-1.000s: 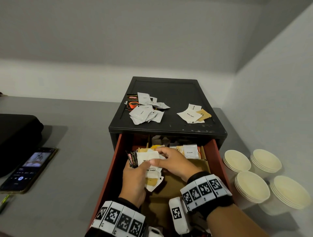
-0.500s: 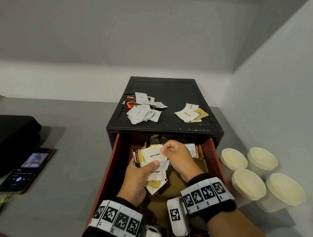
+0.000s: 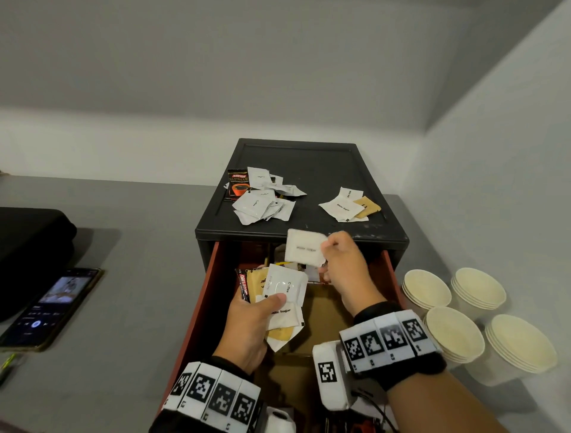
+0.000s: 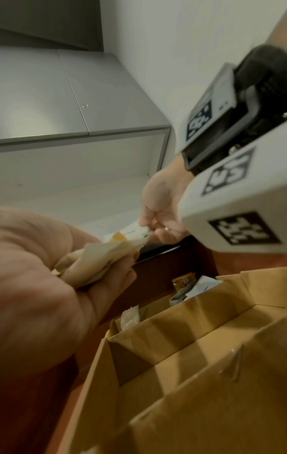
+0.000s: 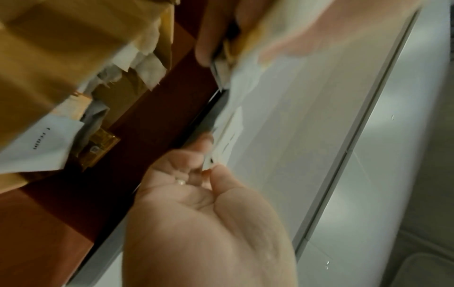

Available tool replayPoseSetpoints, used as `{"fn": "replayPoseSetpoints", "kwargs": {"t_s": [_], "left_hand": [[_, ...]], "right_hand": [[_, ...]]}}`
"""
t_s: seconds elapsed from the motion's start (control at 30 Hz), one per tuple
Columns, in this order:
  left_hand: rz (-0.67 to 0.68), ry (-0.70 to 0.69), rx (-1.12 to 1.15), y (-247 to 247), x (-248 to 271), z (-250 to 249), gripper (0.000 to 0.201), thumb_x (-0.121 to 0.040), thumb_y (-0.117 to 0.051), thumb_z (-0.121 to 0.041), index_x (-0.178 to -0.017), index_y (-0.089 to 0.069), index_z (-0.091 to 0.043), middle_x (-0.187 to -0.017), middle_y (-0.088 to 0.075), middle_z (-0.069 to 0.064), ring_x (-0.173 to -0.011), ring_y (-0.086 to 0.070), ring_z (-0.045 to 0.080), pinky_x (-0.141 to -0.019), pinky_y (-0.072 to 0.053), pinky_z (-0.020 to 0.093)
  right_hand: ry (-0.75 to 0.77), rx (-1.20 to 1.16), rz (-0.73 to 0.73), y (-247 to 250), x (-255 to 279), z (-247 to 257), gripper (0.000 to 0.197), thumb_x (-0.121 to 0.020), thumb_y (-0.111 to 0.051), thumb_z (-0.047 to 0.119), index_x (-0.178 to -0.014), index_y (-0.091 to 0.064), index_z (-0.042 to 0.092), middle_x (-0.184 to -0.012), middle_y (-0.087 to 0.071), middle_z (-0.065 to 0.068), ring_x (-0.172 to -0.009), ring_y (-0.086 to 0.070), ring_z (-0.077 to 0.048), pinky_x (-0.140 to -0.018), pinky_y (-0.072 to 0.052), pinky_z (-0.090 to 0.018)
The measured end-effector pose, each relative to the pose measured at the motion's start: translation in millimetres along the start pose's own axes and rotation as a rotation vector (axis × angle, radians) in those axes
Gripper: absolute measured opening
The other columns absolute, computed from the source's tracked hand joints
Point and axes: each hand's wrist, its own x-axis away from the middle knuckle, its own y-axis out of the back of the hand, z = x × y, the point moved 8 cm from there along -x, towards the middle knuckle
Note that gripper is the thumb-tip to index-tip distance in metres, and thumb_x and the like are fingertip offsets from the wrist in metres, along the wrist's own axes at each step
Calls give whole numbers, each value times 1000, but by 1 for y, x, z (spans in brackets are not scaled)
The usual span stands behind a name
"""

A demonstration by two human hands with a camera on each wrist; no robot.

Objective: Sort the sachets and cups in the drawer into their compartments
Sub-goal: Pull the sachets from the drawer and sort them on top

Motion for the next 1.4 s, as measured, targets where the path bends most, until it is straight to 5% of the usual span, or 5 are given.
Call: {"fn": "replayPoseSetpoints", "kwargs": {"t_s": [0.27, 0.47, 0.77, 1.23, 1.4], "left_hand": [[-28, 4, -3, 1, 2, -1, 40, -82, -61, 10, -118, -54, -7, -106, -67, 19, -83, -68, 31, -58, -57, 37], [-24, 5, -4, 1, 1, -1, 37, -86, -59, 5, -119, -54, -9, -108, -67, 17, -87, -68, 31, -57, -58, 36], [-21, -12, 38, 3, 0, -3, 34, -91, -52, 2, -122, -55, -9, -108, -67, 21, -92, -67, 37, -67, -57, 41], [-67, -7, 118, 3, 0, -5, 39, -96, -43, 1, -131, -46, -17, -118, -62, 13, -96, -64, 29, -80, -53, 47], [-91, 7, 108, 5, 0, -5, 39, -96, -44, 0, -132, -46, -15, -107, -64, 9, -92, -64, 27, -86, -50, 49]], "right_hand": [[-138, -522, -240, 51, -30, 11, 26, -95, -45, -2, -115, -51, 14, -100, -56, -5, -73, -61, -11, -68, -55, -19], [-82, -161, -203, 46, -19, 4, 31, -91, -47, -1, -110, -55, 22, -98, -57, 0, -92, -58, -13, -86, -52, -29], [-28, 210, 503, -56, 48, -27, 59, -77, -75, 30, -128, -44, 32, -100, -60, 9, -96, -60, -9, -78, -50, -24], [-26, 249, 270, -27, 29, -27, 20, -91, -57, 15, -73, -52, 21, -80, -57, -1, -72, -53, -14, -60, -45, -23], [-25, 66, 3, 18, 9, -3, 12, -94, -52, 13, -85, -57, 19, -87, -57, -1, -72, -51, -13, -58, -41, -23]]}}
